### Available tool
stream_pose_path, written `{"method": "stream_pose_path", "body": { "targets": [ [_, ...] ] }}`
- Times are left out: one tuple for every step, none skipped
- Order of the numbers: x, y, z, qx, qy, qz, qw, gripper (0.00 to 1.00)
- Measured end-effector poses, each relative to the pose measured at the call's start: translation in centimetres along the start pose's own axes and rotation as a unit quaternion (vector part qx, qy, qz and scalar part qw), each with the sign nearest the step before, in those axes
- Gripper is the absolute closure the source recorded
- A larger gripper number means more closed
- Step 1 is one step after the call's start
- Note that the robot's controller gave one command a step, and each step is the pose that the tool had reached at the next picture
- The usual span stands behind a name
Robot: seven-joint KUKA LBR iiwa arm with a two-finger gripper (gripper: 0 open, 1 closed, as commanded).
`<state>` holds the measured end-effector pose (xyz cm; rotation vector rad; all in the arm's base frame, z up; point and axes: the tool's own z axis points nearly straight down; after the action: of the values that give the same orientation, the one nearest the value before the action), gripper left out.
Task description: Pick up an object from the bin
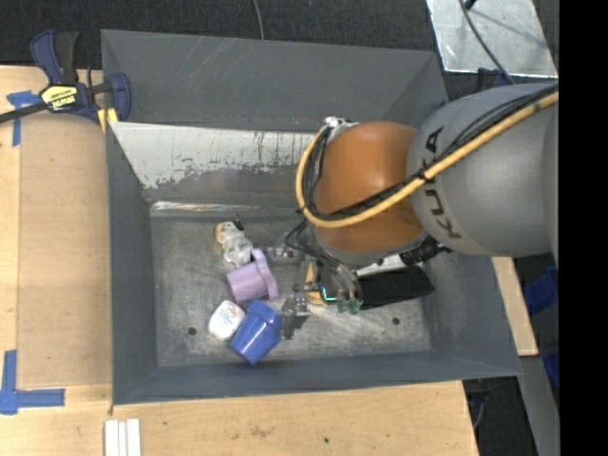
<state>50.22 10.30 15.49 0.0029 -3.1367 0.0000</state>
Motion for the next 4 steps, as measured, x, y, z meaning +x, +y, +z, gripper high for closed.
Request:
{"method": "stream_pose_path", "body": {
  "targets": [
    [-0.2,0.0,-0.3,0.000,-0.0034,0.001,1.0000,0.00],
    [-0.3,0.6,1.2,0.000,-0.0071,-0.024,0.9997,0.00],
    [-0.1,-0.2,5.0,0.000,-0.0032,-0.163,0.9866,0.00],
    [-1.2,3.9,7.9,0.001,-0.0093,-0.290,0.9569,1.00]
  ]
}}
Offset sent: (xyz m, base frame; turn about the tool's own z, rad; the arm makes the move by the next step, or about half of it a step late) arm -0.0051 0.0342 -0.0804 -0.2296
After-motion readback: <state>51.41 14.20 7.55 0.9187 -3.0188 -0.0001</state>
